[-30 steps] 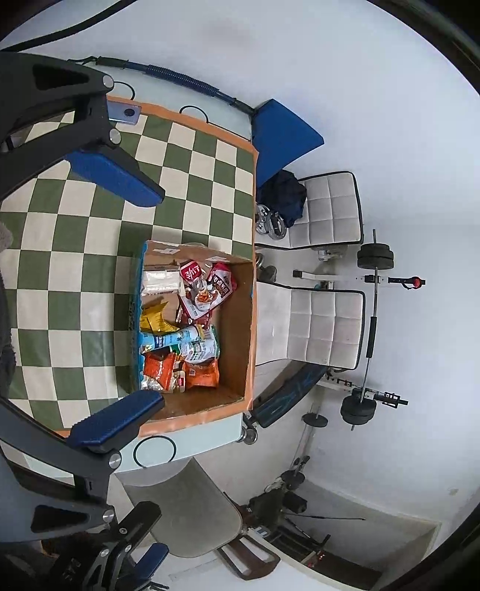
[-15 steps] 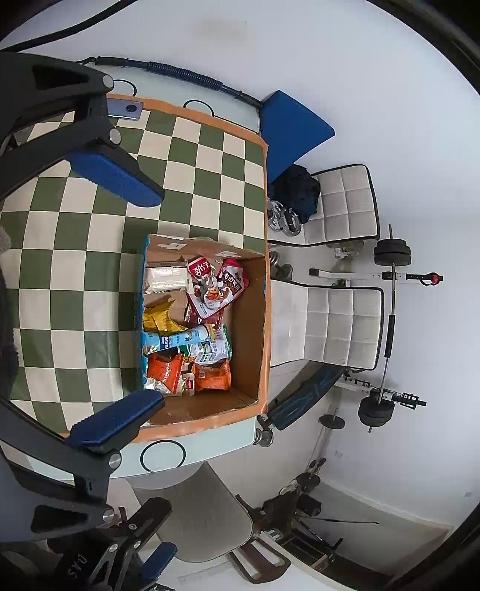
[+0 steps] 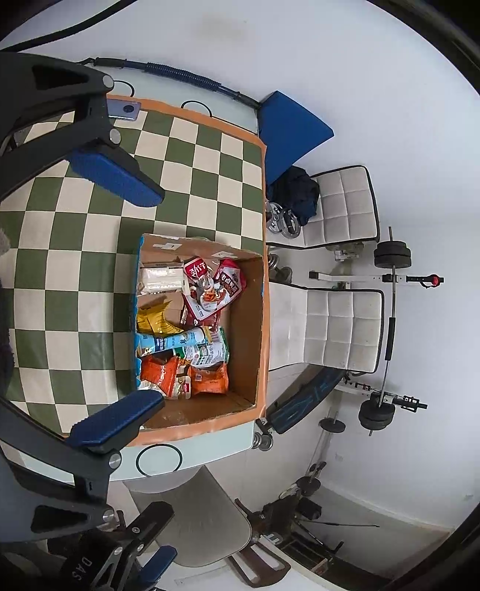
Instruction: Organize snacks
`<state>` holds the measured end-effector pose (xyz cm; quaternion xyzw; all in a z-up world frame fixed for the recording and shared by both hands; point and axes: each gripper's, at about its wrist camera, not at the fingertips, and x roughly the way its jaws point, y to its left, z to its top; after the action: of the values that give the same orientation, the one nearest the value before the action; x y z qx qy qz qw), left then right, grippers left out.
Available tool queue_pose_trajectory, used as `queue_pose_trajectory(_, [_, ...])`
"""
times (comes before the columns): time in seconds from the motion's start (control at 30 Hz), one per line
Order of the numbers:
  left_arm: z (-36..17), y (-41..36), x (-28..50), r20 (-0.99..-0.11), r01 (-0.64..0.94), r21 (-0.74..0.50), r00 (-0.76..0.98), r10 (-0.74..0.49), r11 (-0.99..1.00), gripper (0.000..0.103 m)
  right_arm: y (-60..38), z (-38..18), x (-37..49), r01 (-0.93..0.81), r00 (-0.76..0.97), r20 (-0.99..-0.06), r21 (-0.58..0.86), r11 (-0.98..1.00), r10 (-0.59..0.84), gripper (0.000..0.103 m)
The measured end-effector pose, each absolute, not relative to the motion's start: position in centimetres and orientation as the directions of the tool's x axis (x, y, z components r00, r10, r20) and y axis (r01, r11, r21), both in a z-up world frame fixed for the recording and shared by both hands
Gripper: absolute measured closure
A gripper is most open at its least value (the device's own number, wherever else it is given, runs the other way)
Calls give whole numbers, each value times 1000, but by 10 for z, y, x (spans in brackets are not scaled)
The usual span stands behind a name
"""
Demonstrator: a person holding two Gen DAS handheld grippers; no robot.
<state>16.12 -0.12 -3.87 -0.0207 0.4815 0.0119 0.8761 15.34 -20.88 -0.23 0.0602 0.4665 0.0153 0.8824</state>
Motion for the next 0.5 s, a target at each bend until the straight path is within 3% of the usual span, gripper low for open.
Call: queue_pose_trajectory(0.5, [-41, -1, 159, -842, -26, 20, 539, 31, 999, 2, -208, -1, 152, 17, 564, -821, 116, 993, 86, 0])
